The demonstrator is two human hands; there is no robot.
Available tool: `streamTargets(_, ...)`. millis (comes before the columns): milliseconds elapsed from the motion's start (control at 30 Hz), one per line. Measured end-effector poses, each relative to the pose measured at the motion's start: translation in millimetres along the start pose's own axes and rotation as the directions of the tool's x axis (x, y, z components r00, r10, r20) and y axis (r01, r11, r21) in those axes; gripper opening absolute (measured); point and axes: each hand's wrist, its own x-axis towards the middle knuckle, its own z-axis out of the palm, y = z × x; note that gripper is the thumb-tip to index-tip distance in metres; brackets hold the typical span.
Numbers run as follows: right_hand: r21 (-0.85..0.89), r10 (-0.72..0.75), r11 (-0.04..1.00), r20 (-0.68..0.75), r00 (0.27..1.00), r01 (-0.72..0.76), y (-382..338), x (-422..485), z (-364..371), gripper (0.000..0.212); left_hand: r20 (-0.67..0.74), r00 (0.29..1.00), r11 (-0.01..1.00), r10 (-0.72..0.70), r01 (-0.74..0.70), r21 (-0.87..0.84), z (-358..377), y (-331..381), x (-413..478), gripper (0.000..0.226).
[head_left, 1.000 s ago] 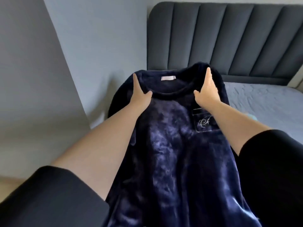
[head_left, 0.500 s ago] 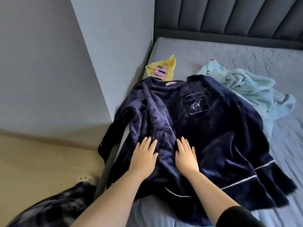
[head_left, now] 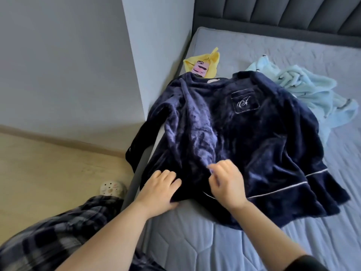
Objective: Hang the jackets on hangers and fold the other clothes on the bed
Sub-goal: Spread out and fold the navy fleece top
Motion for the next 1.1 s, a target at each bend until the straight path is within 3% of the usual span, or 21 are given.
streamTargets(67, -0.054, -0.201, 0.976, 0.133, 0.971, 0.209, -21, -22, -2, 0.012, 0.108, 0.991, 0.993, -0.080, 0.070, 0.090, 2, 1, -3, 0.068)
streamTargets(100, -0.111, -0.225, 0.960, 0.244, 0.943, 0.258, -26, -30, 0, 0.012, 0.141, 0.983, 0.987, -0.115, 0.098, 0.125, 4, 1, -4, 0.076)
streamTargets(133, -0.202, -0.181, 0.943, 0.357, 0.916, 0.265, -28, -39, 2, 0.016, 0.148, 0.978, 0.978, -0.150, 0.125, 0.169, 6, 0, -5, 0.082)
streamTargets(200, -0.422, 0.027, 0.882, 0.493, 0.870, 0.212, -24, -46, 3, 0.048, 0.111, 0.971, 0.953, -0.211, 0.180, 0.243, -2, 2, -4, 0.091)
streamTargets(267, -0.531, 0.155, 0.838, 0.459, 0.875, 0.129, -20, -41, 0, 0.071, 0.008, 0.977, 0.948, -0.211, 0.203, 0.246, -14, 2, -1, 0.089)
streamTargets(300, -0.554, 0.160, 0.824, 0.430, 0.888, 0.119, -18, -37, -1, 0.069, -0.064, 0.975, 0.953, -0.211, 0.220, 0.211, -18, 0, 1, 0.087)
streamTargets(400, -0.527, 0.146, 0.843, 0.412, 0.900, 0.105, -19, -14, -4, 0.031, -0.142, 0.957, 0.966, -0.252, 0.240, -0.093, -32, -8, 5, 0.080)
streamTargets(467, -0.464, 0.260, 0.886, 0.453, 0.853, -0.023, -16, 5, -9, 0.017, -0.020, 0.922, 0.848, -0.386, 0.346, -0.401, -44, -15, 4, 0.055)
streamTargets(533, -0.332, 0.321, 0.931, 0.550, 0.771, -0.151, -8, 21, -18, 0.019, 0.158, 0.908, 0.681, -0.389, 0.399, -0.614, -48, -29, 1, 0.031)
streamTargets(600, -0.192, 0.275, 0.961, 0.759, 0.590, -0.200, -2, 34, -29, 0.014, 0.436, 0.877, 0.556, -0.202, 0.469, -0.686, -51, -43, -6, 0.020)
streamTargets(667, -0.118, 0.140, 0.987, 0.966, 0.216, -0.109, -1, 44, -42, 0.004, 0.684, 0.727, 0.458, -0.068, 0.631, -0.626, -55, -49, -14, 0.024)
streamTargets(700, -0.099, 0.105, 0.987, 0.994, 0.043, -0.131, 0, 47, -46, 0.014, 0.736, 0.675, 0.418, -0.058, 0.686, -0.596, -52, -51, -16, 0.035)
streamTargets(733, -0.068, 0.065, 0.972, 0.998, -0.020, -0.227, 1, 50, -46, 0.018, 0.741, 0.664, 0.363, -0.095, 0.717, -0.595, -46, -51, -16, 0.051)
streamTargets(767, -0.014, 0.049, 0.934, 0.995, 0.089, -0.358, 1, 53, -42, 0.016, 0.708, 0.679, 0.321, -0.193, 0.726, -0.609, -39, -51, -15, 0.057)
streamTargets(800, 0.060, 0.095, 0.877, 0.951, 0.294, -0.477, 3, 54, -34, 0.013, 0.638, 0.692, 0.310, -0.337, 0.722, -0.619, -33, -50, -13, 0.055)
streamTargets(833, 0.092, 0.198, 0.865, 0.841, 0.504, -0.493, 6, 53, -22, 0.015, 0.541, 0.693, 0.354, -0.477, 0.715, -0.603, -25, -51, -11, 0.049)
streamTargets(867, 0.014, 0.265, 0.917, 0.726, 0.634, -0.399, 9, 50, -9, 0.023, 0.463, 0.683, 0.405, -0.565, 0.719, -0.565, -18, -53, -10, 0.041)
streamTargets(900, -0.150, 0.273, 0.960, 0.686, 0.674, -0.236, 11, 42, 4, 0.037, 0.448, 0.677, 0.424, -0.584, 0.725, -0.542, -13, -54, -11, 0.040)
streamTargets(967, -0.315, 0.283, 0.948, 0.781, 0.557, -0.040, 14, 15, 29, 0.060, 0.564, 0.650, 0.385, -0.509, 0.758, -0.526, -7, -51, -15, 0.073)
streamTargets(1000, -0.342, 0.305, 0.940, 0.810, 0.501, -0.019, 15, 3, 39, 0.063, 0.609, 0.635, 0.363, -0.475, 0.772, -0.522, -4, -49, -15, 0.082)
streamTargets(1100, -0.381, 0.339, 0.924, 0.790, 0.511, -0.025, 19, -7, 55, 0.064, 0.614, 0.633, 0.310, -0.472, 0.771, -0.557, -3, -46, -12, 0.070)
